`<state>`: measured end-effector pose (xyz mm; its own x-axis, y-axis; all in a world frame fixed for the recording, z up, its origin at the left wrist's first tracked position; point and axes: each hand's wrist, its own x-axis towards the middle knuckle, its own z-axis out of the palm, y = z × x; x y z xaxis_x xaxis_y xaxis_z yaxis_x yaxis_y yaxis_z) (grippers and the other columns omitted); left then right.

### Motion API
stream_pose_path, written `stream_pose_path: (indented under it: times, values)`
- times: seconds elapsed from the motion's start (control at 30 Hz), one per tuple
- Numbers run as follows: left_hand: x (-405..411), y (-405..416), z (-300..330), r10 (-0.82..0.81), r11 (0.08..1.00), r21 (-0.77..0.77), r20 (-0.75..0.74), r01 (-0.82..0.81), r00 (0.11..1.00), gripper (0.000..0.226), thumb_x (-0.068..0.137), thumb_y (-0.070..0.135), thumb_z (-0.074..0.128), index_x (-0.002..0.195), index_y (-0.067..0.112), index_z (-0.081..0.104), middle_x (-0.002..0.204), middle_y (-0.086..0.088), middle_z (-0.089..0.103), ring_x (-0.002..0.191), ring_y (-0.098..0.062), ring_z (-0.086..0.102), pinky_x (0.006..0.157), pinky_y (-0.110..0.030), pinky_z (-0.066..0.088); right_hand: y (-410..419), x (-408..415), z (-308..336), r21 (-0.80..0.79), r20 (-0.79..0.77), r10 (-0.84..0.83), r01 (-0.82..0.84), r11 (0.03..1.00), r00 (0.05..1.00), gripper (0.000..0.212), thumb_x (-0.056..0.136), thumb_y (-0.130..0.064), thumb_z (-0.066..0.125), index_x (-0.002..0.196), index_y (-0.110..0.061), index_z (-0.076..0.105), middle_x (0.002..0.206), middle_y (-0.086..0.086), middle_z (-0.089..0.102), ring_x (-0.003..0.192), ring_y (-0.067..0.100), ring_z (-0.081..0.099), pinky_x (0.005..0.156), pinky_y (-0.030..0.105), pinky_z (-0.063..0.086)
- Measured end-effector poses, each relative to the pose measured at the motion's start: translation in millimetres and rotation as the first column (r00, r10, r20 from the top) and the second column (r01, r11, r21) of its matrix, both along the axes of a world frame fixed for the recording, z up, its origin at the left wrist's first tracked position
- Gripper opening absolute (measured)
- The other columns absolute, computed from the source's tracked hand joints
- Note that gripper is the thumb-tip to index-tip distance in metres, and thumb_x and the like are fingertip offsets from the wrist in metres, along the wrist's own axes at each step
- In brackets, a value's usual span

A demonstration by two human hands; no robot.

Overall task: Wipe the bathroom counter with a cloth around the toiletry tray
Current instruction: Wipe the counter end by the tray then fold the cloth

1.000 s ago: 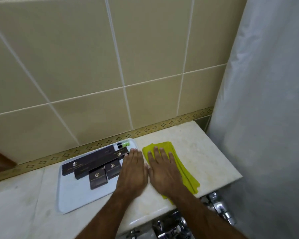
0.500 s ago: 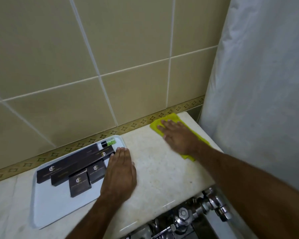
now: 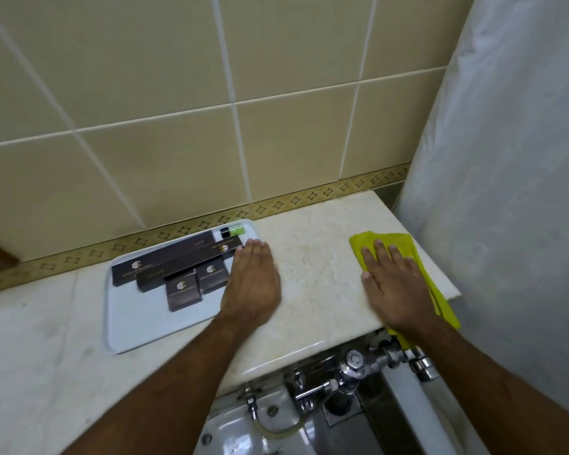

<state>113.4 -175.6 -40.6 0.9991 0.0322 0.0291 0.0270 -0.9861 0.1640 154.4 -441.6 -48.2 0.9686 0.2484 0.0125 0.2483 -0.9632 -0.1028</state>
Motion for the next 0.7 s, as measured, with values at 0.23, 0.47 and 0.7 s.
stream_pose_path:
  times: [0.23,0.47,0.7]
  values:
    - [-62.2,23.8,48.1,0.202,0.978,-0.073,0.159,-0.193,0.966,0.063,0.099,0.034,0.025,0.151,0.002,0.012,0.162,-0.019,0.012,0.151,-0.029,0.005,0.123,-0.044,0.0,66.7,-93.9,6.6,0.077,-0.082,0.072,-0.066,0.995,0.994,0.063,0.092,-0.045,0.018,0.147,-0.021,0.035,0.159,0.01,0.027,0.144,0.035,0.025,0.112,0.055,0.026]
    - [-265.8,158.6,63.2,0.722,0.683,-0.031,-0.12,-0.73,0.681,0.063,0.091,0.034,0.037,0.125,-0.019,0.044,0.128,-0.042,0.049,0.123,-0.054,0.043,0.104,-0.062,0.037,173.0,-174.3,14.2,0.113,-0.127,0.357,-0.344,0.932,0.926,0.056,0.093,-0.044,0.03,0.142,-0.02,0.044,0.154,0.01,0.037,0.14,0.037,0.035,0.107,0.059,0.034]
    - [-327.9,180.1,36.0,0.698,0.7,-0.081,-0.129,-0.709,0.704,0.094,0.082,0.056,0.011,0.127,-0.016,0.051,0.136,-0.039,0.048,0.131,-0.051,0.041,0.11,-0.056,0.031,318.6,-222.8,13.1,0.291,-0.233,0.597,-0.53,0.796,0.768,0.057,0.099,-0.049,0.019,0.152,-0.027,0.018,0.164,0.001,0.003,0.15,0.026,-0.005,0.119,0.049,-0.002]
